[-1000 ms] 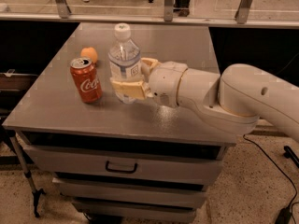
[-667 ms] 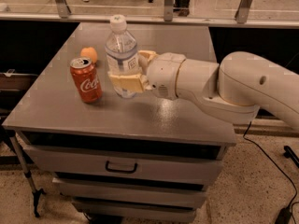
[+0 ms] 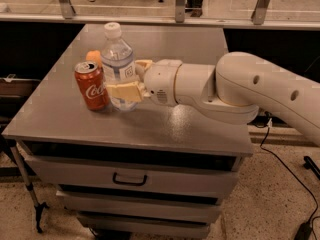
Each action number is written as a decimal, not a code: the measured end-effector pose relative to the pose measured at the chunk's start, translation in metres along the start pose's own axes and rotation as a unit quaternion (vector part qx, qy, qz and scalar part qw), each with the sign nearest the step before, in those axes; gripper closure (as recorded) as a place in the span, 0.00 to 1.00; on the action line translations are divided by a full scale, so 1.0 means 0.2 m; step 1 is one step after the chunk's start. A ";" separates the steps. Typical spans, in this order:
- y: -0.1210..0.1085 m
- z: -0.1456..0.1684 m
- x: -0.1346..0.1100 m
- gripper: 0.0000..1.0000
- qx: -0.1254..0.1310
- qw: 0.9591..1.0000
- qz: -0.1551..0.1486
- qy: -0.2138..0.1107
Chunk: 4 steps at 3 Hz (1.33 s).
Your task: Move blue plastic bottle near coke can
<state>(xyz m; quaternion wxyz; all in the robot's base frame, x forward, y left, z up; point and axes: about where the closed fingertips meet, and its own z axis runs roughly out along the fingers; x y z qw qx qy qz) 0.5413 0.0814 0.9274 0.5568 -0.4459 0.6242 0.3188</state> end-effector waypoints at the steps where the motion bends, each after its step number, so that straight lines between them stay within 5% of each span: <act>1: 0.04 0.07 0.05 1.00 -0.015 1.000 0.012 0.004; 3: 0.07 0.16 0.15 1.00 -0.019 1.000 0.023 -0.003; 4: 0.08 0.16 0.14 0.82 -0.020 1.000 0.021 -0.003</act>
Offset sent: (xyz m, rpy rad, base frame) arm 0.0025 0.0280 -0.0479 0.0262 0.0580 0.0235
